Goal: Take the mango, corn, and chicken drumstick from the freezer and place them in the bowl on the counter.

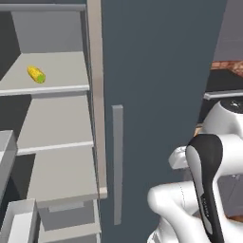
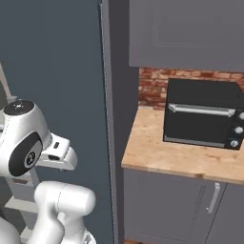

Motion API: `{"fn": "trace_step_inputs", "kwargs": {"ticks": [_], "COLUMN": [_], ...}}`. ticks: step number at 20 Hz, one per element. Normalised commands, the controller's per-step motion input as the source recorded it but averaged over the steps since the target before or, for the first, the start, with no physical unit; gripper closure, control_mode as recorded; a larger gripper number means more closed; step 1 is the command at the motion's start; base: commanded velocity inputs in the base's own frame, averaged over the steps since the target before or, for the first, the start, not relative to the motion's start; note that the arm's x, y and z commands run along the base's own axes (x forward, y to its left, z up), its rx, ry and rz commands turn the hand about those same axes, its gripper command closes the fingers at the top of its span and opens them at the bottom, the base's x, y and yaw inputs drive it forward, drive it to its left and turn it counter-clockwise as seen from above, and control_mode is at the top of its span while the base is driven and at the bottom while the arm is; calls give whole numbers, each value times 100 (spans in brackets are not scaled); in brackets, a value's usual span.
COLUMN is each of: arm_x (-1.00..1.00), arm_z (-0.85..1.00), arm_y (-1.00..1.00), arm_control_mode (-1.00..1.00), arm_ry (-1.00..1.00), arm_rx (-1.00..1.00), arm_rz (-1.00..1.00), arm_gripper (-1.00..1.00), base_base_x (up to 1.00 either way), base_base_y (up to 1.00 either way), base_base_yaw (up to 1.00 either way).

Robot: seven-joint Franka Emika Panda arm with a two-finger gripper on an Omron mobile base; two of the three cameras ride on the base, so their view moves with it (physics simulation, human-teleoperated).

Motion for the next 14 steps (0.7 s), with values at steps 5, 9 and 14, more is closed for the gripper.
{"fn": "trace_step_inputs", "kwargs": {"ticks": [5,9,14], "arm_x": [0,0,0], "arm_z": [0,0,0], "arm_y": [0,0,0], "arm_control_mode": [100,100,100], "arm_ry": [0,0,0], "arm_rx": [0,0,0], "arm_rz": [0,0,0], "arm_gripper": [-100,-100,-100], "base_base_x": [52,36,15], "base_base_y": [34,57,87], "base_base_yaw": [-12,-13,-8]}}
